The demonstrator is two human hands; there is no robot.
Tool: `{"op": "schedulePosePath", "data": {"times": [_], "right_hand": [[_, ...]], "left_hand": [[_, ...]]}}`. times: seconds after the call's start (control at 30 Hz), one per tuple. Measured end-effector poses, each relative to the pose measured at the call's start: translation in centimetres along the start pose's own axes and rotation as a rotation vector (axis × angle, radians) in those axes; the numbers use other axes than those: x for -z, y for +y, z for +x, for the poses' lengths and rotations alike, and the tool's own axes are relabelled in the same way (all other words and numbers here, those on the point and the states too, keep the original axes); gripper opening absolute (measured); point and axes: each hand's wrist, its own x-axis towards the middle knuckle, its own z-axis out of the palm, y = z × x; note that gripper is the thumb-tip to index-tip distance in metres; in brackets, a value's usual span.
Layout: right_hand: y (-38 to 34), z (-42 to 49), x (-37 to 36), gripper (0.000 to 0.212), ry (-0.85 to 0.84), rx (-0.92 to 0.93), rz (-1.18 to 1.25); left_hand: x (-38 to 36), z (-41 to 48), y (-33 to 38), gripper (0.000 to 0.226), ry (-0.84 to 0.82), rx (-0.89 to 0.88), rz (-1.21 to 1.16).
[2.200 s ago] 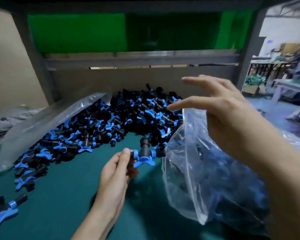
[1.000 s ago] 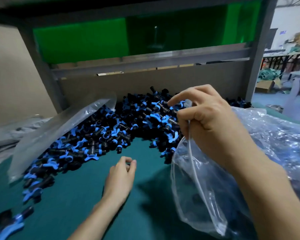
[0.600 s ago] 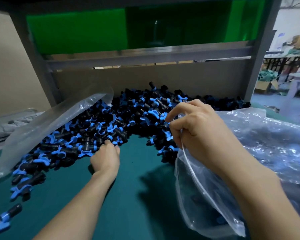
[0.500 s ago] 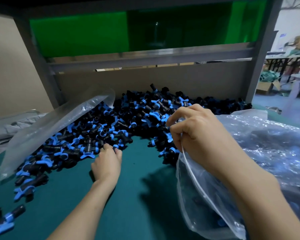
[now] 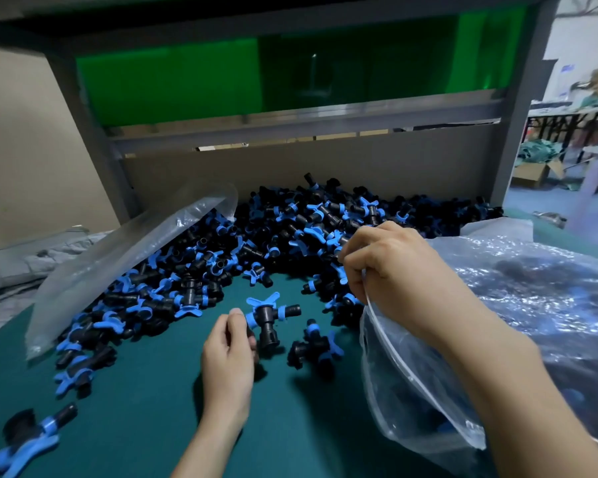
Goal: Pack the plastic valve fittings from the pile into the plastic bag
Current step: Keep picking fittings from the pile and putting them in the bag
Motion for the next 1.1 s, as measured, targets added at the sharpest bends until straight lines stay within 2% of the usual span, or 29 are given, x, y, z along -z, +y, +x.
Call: {"op": "schedulePosePath", "data": {"times": [0.23, 0.4, 0.67, 0.83, 1.0, 1.1], "right_hand": [[0.0, -0.1, 0.0, 0.039, -0.023, -0.014, 0.051], [0.0, -0.1, -0.1, 0.039, -0.015, -0.029, 0.063], [-0.1, -0.1, 0.1, 0.053, -0.053, -0.083, 0.053], [-0.3, 0.0, 0.2, 0.048, -0.103, -0.121, 0.06], [-0.4, -0.4, 0.1, 0.018, -0.18, -0.114, 0.154], [-0.4, -0.4, 0.0, 0.024, -0.228, -0.097, 0.176]], "left_hand": [[0.3, 0.2, 0.2, 0.046, 0.01, 0.031, 0.016], [0.4, 0.1, 0.7, 0.05, 0.009, 0.046, 0.025], [0.5, 0.1, 0.6, 0.055, 0.008, 0.041, -0.018], [0.0, -0.6, 0.9, 0.049, 0.034, -0.168, -0.026], [-1.5, -0.7, 3.3, 0.05, 0.054, -0.385, -0.011], [-2.7, -0.6, 5.5, 0.045, 0.068, -0.464, -0.05]]}}
